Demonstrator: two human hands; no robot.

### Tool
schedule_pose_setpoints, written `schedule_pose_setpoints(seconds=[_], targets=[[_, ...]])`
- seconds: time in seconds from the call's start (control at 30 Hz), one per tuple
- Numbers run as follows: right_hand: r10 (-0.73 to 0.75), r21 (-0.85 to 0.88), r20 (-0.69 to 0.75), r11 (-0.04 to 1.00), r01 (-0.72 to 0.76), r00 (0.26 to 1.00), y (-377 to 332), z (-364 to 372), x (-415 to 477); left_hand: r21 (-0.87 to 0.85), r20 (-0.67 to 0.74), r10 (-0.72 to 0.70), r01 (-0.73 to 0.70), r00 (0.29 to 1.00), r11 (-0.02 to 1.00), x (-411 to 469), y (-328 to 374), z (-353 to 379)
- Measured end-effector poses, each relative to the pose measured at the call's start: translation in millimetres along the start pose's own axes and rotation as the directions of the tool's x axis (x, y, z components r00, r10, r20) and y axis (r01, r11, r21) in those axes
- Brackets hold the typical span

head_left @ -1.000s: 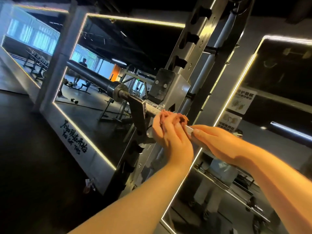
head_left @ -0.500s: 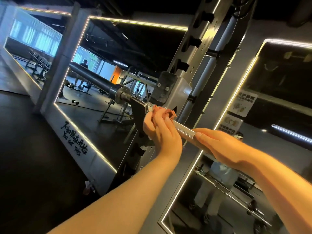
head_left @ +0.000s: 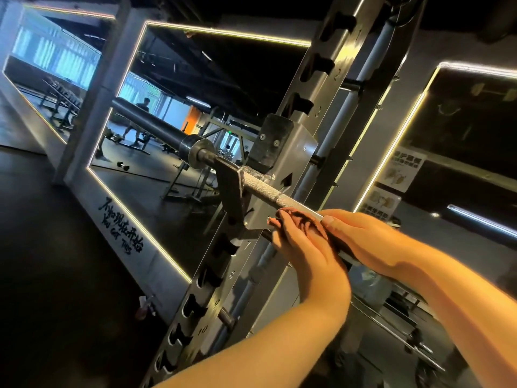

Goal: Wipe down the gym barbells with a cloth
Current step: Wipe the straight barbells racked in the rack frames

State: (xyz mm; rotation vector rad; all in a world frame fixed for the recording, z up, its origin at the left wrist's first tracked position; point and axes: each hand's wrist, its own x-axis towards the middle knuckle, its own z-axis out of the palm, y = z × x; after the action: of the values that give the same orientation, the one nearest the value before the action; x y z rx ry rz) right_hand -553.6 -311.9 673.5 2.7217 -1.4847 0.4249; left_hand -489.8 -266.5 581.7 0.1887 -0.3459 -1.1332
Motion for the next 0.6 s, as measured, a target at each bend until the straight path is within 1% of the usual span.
schedule_pose_setpoints(seconds=[0.03,0.07,0.1,0.13,0.17,0.23,0.33,0.37,0.43,0.47,0.5,0.53,0.57,0.6], targets=[[-0.005,-0.001,-0.003,1.0,0.005,1.0,-2.0,-0.3,-2.2,0.029,-0.04,0.059,-0.058,0.997,0.998,8.7,0.8,1.7],[-0.009,0.005,-0.004,1.0,0.009,1.0,-3.2,-1.2,-4.3,0.061,-0.117,0.11,-0.103,0.987,0.993,18.4,7.2,2.6],[-0.008,0.013,0.002,1.0,0.008,1.0,-5.9,-2.5,-7.5,0.092,-0.225,0.184,-0.167,0.957,0.982,33.4,15.1,1.4],[-0.006,0.017,0.022,1.0,0.006,1.0,-9.7,-4.5,-11.3,0.082,-0.31,0.209,-0.194,0.927,0.978,44.0,25.7,3.3],[0.003,0.018,0.052,1.0,-0.004,0.999,-14.0,-6.3,-15.3,0.061,-0.359,0.214,-0.206,0.909,0.977,53.2,33.3,3.7],[-0.003,0.022,0.078,1.0,0.001,0.997,-16.4,-10.3,-19.6,0.044,-0.378,0.195,-0.193,0.905,0.98,63.6,36.0,4.4],[0.008,0.048,0.063,0.999,-0.011,0.998,-21.4,-10.8,-23.1,0.093,-0.326,0.224,-0.205,0.918,0.974,42.1,23.1,10.9],[0.02,0.072,0.065,0.997,-0.025,0.998,-21.7,-10.6,-22.7,0.112,-0.261,0.217,-0.194,0.941,0.975,30.1,11.4,10.4],[0.04,0.109,0.08,0.993,-0.049,0.996,-22.5,-10.6,-21.9,0.095,-0.068,0.15,-0.144,0.986,0.985,2.0,-10.4,3.1],[0.048,0.116,0.092,0.992,-0.059,0.995,-24.4,-11.3,-22.8,0.125,0.03,0.096,-0.099,0.995,0.987,-8.3,-18.9,-0.7],[0.053,0.119,0.097,0.991,-0.064,0.994,-25.7,-11.8,-23.4,0.162,0.097,0.048,-0.063,0.994,0.985,-15.2,-24.6,-3.5],[0.054,0.12,0.094,0.991,-0.065,0.994,-27.0,-11.9,-24.2,0.238,0.129,0.075,-0.104,0.989,0.966,-16.1,-27.0,-7.8],[0.049,0.113,0.088,0.992,-0.059,0.995,-26.2,-11.5,-24.3,0.204,0.126,0.082,-0.106,0.989,0.973,-15.5,-24.9,-7.4],[0.043,0.105,0.082,0.993,-0.052,0.996,-26.0,-11.2,-25.5,0.13,0.102,0.078,-0.091,0.992,0.987,-10.2,-21.5,-6.0]])
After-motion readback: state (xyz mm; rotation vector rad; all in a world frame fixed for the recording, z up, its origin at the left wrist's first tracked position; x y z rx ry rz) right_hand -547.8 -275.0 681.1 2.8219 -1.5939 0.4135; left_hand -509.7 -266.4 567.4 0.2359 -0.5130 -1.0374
